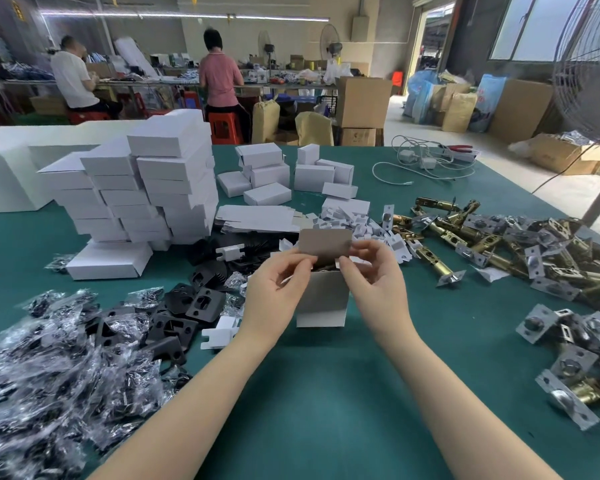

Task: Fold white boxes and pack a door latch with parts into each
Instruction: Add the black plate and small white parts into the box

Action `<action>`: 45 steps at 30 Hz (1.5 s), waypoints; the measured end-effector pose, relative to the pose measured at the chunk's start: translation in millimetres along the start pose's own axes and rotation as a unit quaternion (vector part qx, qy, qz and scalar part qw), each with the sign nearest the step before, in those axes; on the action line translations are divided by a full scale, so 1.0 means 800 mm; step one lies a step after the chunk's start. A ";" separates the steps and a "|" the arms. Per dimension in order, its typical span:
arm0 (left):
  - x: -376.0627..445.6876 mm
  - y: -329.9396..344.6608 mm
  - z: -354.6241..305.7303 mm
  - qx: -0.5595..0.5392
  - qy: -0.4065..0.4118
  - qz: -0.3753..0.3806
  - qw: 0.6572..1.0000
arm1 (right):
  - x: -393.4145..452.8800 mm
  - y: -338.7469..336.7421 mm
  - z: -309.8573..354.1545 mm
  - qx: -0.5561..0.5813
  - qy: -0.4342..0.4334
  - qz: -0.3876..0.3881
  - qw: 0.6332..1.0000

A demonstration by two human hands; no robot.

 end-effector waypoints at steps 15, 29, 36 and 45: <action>-0.002 -0.009 0.005 0.042 0.110 0.061 0.991 | -0.014 -0.004 -0.011 -0.105 -0.141 0.016 0.984; -0.005 -0.012 0.011 0.181 0.208 0.058 0.960 | -0.018 -0.007 -0.012 -0.158 -0.171 0.032 0.972; -0.001 -0.009 0.003 0.117 0.142 0.036 0.982 | -0.016 -0.004 -0.003 -0.099 -0.172 -0.001 0.980; -0.004 -0.015 0.008 0.127 0.207 0.048 0.969 | -0.016 -0.008 -0.005 -0.087 -0.164 0.009 0.983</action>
Point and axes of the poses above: each hand's wrist, its own x-axis towards the middle knuckle, its own y-axis out of the palm, z = x × y, the point moved 3 cm from there along x, towards the middle knuckle, and after that the axes turned 6 degrees about y, right-handed, at the moved point
